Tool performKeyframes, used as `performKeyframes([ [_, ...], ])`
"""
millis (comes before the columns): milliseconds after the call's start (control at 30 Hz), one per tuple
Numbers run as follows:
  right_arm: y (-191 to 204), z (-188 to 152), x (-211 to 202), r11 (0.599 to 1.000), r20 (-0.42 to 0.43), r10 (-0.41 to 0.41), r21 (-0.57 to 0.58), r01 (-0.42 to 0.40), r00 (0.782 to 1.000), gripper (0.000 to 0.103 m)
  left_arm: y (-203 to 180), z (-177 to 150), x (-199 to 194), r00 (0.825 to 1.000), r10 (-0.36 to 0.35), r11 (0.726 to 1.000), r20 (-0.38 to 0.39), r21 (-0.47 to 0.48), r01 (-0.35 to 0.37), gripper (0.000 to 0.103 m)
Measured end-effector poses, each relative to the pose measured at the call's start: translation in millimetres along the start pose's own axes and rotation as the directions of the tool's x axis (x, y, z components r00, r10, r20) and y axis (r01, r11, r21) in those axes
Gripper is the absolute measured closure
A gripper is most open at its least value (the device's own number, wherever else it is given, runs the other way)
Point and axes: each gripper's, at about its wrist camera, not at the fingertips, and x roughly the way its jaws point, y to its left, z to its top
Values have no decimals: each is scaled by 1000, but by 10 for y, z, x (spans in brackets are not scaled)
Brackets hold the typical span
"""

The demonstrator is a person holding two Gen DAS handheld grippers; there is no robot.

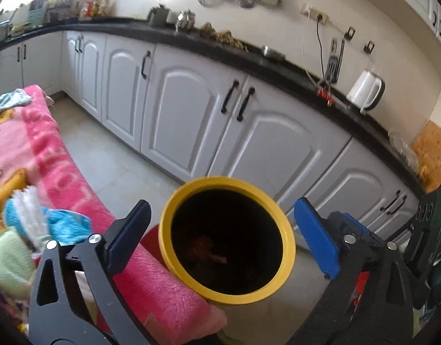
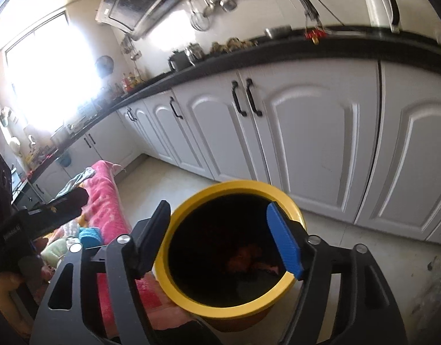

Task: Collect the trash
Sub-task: 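Open both tools to drop the red bag and wrapper into the bin, then grasp the green snack packet with the left tool while the right tool grasps the white mesh net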

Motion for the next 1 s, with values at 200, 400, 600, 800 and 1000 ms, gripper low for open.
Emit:
performKeyframes([
  [200, 299, -1, -192, 997, 33, 41, -63, -39, 999, 26, 162, 62, -462, 996, 37, 999, 85, -25, -35, 11],
  [400, 656, -77, -261, 987, 22, 108, -121, -104, 994, 22, 405, 60, -879, 982, 108, 994, 155, -33, -105, 11],
  [600, 1058, -146, -226, 968, -11, 170, -186, -169, 985, 20, 636, -48, -1177, 969, 164, 986, 186, -30, -161, 11],
  [800, 1412, -245, -188, 944, -52, 216, -243, -222, 975, 19, 918, -165, -1432, 959, 201, 979, 201, -59, -193, 11],
  [1000, 1708, -356, -173, 920, -86, 247, -293, -261, 965, 19, 1193, -272, -1651, 949, 231, 972, 213, -93, -216, 11],
])
